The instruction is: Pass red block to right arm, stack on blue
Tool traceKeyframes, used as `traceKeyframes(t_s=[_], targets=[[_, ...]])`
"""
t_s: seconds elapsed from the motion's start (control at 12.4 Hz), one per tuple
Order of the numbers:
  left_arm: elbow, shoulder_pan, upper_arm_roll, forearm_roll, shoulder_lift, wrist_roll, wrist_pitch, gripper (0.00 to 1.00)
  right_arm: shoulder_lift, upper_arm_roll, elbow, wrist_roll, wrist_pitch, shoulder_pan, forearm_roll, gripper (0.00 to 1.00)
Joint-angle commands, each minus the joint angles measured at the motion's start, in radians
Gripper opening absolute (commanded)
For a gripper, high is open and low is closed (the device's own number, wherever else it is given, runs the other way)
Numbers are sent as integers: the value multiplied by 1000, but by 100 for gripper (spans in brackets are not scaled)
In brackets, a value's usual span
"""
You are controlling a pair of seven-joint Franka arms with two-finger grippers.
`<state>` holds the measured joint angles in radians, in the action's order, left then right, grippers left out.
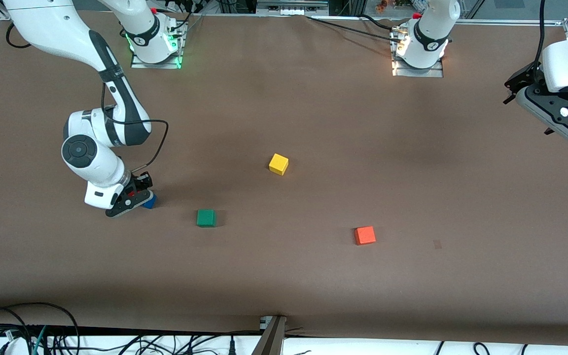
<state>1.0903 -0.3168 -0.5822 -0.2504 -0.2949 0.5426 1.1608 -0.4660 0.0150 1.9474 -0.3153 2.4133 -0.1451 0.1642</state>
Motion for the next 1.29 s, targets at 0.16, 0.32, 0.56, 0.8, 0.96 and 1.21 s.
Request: traceKeyframes(t_s=[0.16, 0.32, 0.56, 0.8, 0.96, 1.21], targets=[[-7, -4, 4, -23, 17, -139, 2, 100, 15, -4, 2, 5, 9, 9, 9, 100], [-7, -4, 4, -20, 49, -176, -1, 100, 18, -4, -4, 2, 9, 9, 6, 100], [-4, -4, 7, -16, 100, -176, -12, 100, 75, -12, -5, 4, -48, 7, -9, 100], [20, -4, 100, 76, 189, -181, -16, 100, 165, -21, -60, 135, -274, 2, -64, 100], [133, 65, 294, 204, 262, -210, 8, 100, 200, -49, -166, 258, -486, 1, -75, 100], [316, 217, 452, 201, 364, -255, 97, 100, 216, -55, -391, 415, -823, 1, -139, 100]])
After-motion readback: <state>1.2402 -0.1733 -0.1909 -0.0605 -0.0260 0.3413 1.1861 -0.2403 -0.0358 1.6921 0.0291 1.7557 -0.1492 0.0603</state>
